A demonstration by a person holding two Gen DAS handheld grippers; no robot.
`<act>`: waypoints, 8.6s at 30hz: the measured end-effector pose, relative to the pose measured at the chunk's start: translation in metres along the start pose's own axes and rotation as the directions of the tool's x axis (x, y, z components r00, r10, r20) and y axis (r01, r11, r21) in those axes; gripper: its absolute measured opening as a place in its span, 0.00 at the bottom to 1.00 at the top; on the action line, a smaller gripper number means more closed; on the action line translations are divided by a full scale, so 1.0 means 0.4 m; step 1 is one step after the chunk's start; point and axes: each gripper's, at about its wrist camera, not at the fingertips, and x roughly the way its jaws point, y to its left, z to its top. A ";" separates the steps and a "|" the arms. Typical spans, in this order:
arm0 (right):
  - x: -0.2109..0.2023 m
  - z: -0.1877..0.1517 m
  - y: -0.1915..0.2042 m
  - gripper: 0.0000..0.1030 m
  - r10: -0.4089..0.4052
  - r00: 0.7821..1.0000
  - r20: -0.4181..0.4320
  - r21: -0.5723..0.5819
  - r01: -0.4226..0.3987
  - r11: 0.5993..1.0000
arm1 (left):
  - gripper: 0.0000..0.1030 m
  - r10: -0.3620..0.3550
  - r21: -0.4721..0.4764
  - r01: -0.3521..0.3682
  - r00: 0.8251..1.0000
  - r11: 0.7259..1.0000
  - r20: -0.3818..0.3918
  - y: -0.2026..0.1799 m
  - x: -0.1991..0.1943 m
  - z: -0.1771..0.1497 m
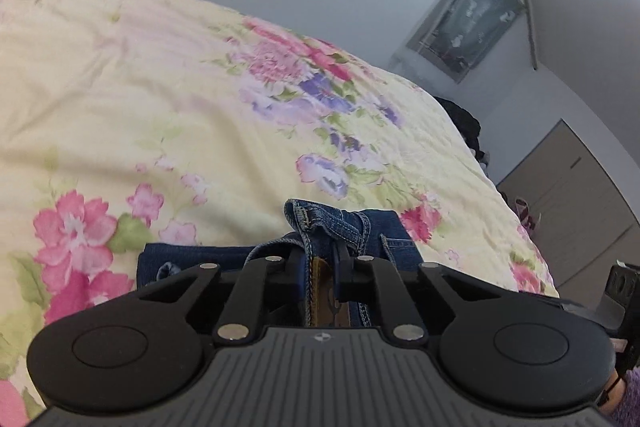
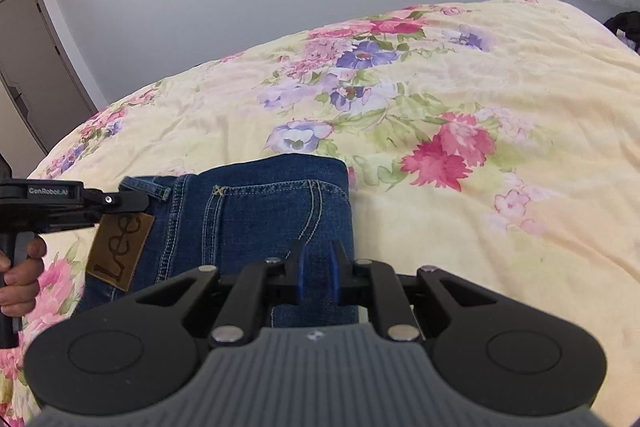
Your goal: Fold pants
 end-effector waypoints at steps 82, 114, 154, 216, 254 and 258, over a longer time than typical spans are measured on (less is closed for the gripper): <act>-0.204 -0.280 0.047 0.46 0.018 0.994 0.111 0.151 -0.035 0.988 | 0.59 0.160 -0.292 -0.147 0.987 0.945 0.023 0.095 -0.177 -0.290; 0.159 -0.129 -0.159 0.28 0.366 0.931 -0.001 0.547 -0.306 0.779 | 0.35 0.006 -0.343 0.024 0.996 0.939 0.088 0.211 -0.024 -0.237; 0.187 -0.028 0.540 0.20 0.578 0.812 -0.086 0.395 -0.504 0.768 | 0.30 0.317 -0.125 -0.306 0.946 0.944 0.075 0.403 -0.637 -0.068; 0.212 -0.367 0.609 0.05 0.376 0.878 -0.296 0.301 -0.287 0.909 | 0.36 0.527 -0.040 -0.537 0.837 0.842 -0.143 0.553 -0.584 -0.332; -0.351 -0.217 0.904 0.76 0.253 0.960 0.120 -0.315 -0.205 0.927 | 0.89 0.697 0.244 -0.775 0.632 0.583 0.339 -0.022 -1.054 -0.309; -0.387 -0.273 0.905 0.77 0.236 0.961 0.144 -0.288 -0.187 0.939 | 0.89 0.715 0.171 -0.787 0.612 0.593 0.338 -0.037 -1.042 -0.379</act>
